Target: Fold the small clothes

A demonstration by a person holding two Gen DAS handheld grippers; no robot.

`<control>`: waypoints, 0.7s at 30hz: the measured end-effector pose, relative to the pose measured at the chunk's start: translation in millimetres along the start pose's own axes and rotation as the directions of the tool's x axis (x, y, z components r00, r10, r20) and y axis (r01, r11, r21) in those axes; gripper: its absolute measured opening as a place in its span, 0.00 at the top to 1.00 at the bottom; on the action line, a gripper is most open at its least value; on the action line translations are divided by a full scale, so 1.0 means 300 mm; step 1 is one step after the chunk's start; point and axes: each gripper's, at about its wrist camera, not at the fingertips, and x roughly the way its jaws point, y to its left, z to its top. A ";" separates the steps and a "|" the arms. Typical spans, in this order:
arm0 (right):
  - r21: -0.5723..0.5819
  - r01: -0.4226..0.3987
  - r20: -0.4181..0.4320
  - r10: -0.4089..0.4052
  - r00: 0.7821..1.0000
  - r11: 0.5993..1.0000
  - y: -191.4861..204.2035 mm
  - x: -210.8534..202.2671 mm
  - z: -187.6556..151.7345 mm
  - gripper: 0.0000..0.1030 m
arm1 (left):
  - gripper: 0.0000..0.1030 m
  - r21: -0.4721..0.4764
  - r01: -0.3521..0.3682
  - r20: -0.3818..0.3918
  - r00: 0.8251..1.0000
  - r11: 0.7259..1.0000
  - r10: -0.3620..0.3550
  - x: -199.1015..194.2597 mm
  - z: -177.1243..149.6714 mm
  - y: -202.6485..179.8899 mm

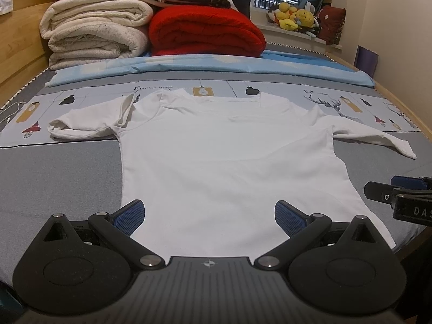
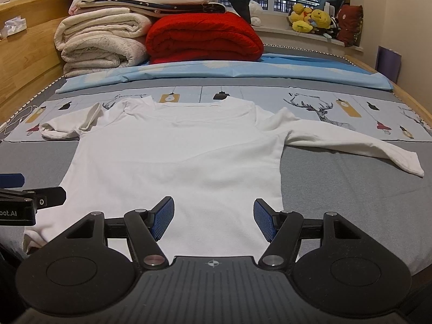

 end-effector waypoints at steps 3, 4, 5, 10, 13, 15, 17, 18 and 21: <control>0.032 -0.006 -0.014 0.007 1.000 0.999 -0.016 0.005 0.001 0.37 | 0.01 -0.007 -0.004 -0.006 1.000 1.000 0.004 0.005 0.004 0.012; 0.043 -0.007 -0.018 0.007 1.000 0.999 -0.025 0.008 0.004 0.41 | 0.02 -0.017 -0.009 -0.009 1.000 1.000 0.009 0.007 0.007 0.022; 0.055 -0.005 -0.021 0.006 1.000 0.998 -0.034 0.011 0.005 0.45 | 0.04 -0.035 -0.017 -0.012 1.000 0.999 0.016 0.010 0.012 0.040; 0.184 0.024 -0.026 -0.020 0.999 0.983 -0.166 0.035 0.073 0.61 | 0.52 -0.137 -0.057 -0.039 0.998 0.989 0.052 0.038 0.052 0.186; 0.216 0.041 -0.037 -0.034 0.999 0.975 -0.294 0.060 0.154 0.62 | 0.55 -0.159 -0.068 -0.055 0.997 0.985 0.060 0.066 0.096 0.289; 0.191 0.044 -0.095 -0.027 0.995 0.981 -0.364 0.102 0.192 0.62 | 0.55 -0.164 -0.062 -0.103 0.994 0.985 0.046 0.101 0.109 0.350; 0.186 0.015 -0.142 0.012 0.990 0.982 -0.416 0.145 0.196 0.62 | 0.55 -0.201 -0.078 -0.175 0.984 0.977 0.042 0.147 0.101 0.408; 0.188 0.006 -0.178 0.028 0.984 0.982 -0.437 0.171 0.180 0.62 | 0.55 -0.226 -0.091 -0.213 0.976 0.970 0.042 0.168 0.088 0.431; 0.191 0.012 -0.284 0.044 0.958 0.981 -0.457 0.248 0.092 0.62 | 0.55 -0.299 -0.117 -0.309 0.951 0.947 0.019 0.206 0.033 0.490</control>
